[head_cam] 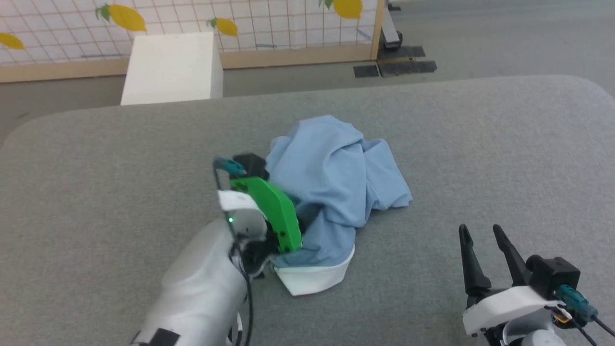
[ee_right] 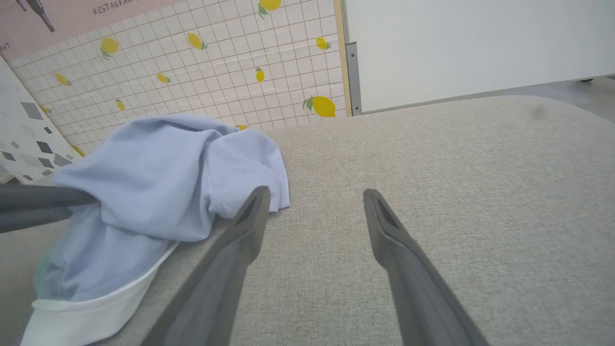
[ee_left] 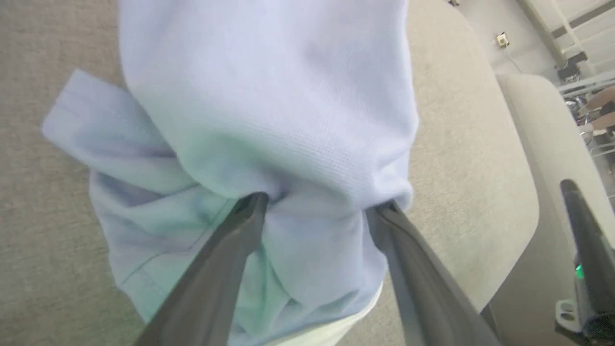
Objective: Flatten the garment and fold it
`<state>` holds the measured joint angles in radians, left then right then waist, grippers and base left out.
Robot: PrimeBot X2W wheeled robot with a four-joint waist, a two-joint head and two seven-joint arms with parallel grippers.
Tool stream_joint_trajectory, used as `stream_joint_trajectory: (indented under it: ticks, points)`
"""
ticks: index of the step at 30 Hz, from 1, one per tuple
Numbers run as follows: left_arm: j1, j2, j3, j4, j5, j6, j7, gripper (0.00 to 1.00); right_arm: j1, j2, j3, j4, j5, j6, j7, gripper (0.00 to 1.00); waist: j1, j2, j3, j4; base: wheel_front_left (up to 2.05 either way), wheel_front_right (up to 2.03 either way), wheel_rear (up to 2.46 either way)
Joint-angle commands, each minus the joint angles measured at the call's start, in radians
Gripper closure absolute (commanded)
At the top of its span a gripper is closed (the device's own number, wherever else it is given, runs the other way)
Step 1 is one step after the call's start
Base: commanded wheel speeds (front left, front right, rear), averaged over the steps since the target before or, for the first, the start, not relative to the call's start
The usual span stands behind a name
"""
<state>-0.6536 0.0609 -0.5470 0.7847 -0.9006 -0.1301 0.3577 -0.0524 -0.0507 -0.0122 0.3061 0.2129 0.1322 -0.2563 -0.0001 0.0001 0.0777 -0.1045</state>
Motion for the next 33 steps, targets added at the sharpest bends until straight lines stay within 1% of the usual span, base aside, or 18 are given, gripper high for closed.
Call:
stream_joint_trajectory:
  ticks: [1,5,7,8,11,12,14,18,21,25,28,33]
  points:
    - [-0.020,0.012,0.027,-0.029,-0.033,0.000,-0.016,0.00,0.013,0.001,-0.001,-0.002,0.009,-0.002,-0.005,0.00,0.0001,-0.0001,-0.036,0.031,0.00,0.00,0.00]
    - [-0.016,0.052,0.101,-0.112,-0.072,0.009,-0.078,0.00,0.025,0.001,-0.003,-0.003,0.012,-0.002,-0.005,0.00,0.0001,-0.0001,-0.070,0.058,0.00,0.00,0.00]
    - [-0.007,0.073,0.139,-0.154,-0.080,0.019,-0.129,0.00,0.027,0.001,-0.005,-0.004,0.015,-0.002,-0.005,0.00,0.0001,-0.0001,-0.083,0.071,0.00,0.00,0.00]
    - [-0.002,0.091,0.158,-0.180,-0.073,0.026,-0.171,0.00,0.027,0.001,-0.004,-0.005,0.013,-0.002,-0.005,0.00,0.0001,-0.0001,-0.088,0.076,0.00,0.00,0.00]
    - [0.023,0.142,0.193,-0.232,-0.033,0.051,-0.273,0.00,0.027,0.001,-0.012,-0.006,0.011,-0.002,-0.005,0.00,0.0001,-0.0001,-0.099,0.092,0.00,0.00,0.00]
    - [0.034,0.168,0.198,-0.249,-0.001,0.066,-0.317,0.00,0.028,0.001,-0.016,-0.006,0.011,-0.002,-0.005,0.00,0.0001,-0.0001,-0.102,0.097,0.00,0.00,0.00]
    - [0.062,0.203,0.221,-0.279,0.035,0.091,-0.399,0.00,0.028,0.001,-0.021,-0.007,0.009,-0.002,-0.005,0.00,0.0001,-0.0001,-0.106,0.104,0.00,0.00,0.00]
    - [0.137,0.272,0.242,-0.344,0.119,0.121,-0.546,0.00,0.025,0.001,-0.034,-0.017,0.005,-0.002,-0.005,0.00,0.0001,-0.0001,-0.108,0.111,0.00,0.00,0.00]
    - [0.197,0.308,0.239,-0.390,0.195,0.150,-0.596,0.00,0.027,0.001,-0.052,-0.029,0.001,-0.002,-0.005,0.00,0.0001,-0.0001,-0.106,0.118,0.00,0.00,0.00]
    - [0.283,0.334,0.225,-0.450,0.290,0.182,-0.615,0.00,0.031,0.001,-0.068,-0.042,-0.008,-0.002,-0.005,0.00,0.0001,-0.0001,-0.097,0.120,0.00,0.00,0.00]
    - [0.346,0.328,0.230,-0.481,0.325,0.199,-0.618,0.00,0.029,0.001,-0.077,-0.045,-0.009,-0.002,-0.005,0.00,0.0001,-0.0001,-0.086,0.119,0.00,0.00,0.00]
    - [0.433,0.303,0.261,-0.523,0.357,0.208,-0.619,0.00,0.022,0.001,-0.076,-0.046,-0.013,-0.002,-0.005,0.00,0.0001,-0.0001,-0.071,0.109,0.00,0.00,0.00]
